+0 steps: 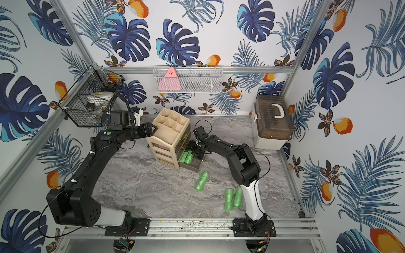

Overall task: Sort the rolls of trash bags by color and place them into the drawer
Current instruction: Place the roll of trash bags in the drawer.

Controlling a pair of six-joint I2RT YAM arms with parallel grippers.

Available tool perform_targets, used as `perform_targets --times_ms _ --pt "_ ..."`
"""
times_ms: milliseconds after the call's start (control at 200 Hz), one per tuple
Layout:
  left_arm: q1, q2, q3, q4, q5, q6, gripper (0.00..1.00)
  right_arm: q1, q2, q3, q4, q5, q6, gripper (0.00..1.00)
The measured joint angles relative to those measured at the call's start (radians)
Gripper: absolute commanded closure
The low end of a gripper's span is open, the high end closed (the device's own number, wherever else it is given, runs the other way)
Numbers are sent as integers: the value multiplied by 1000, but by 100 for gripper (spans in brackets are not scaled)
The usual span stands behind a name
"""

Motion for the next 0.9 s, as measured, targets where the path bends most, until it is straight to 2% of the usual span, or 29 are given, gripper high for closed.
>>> perform_targets --times_ms 200,450,901 --pt "0 0 0 0 -1 0 27 0 -80 -26 -45 14 -29 32" --pt "0 0 -3 -8 0 0 27 0 -150 -27 -62 41 -132 33" --pt "0 0 -8 2 0 0 27 0 -398 -214 -77 89 -248 37"
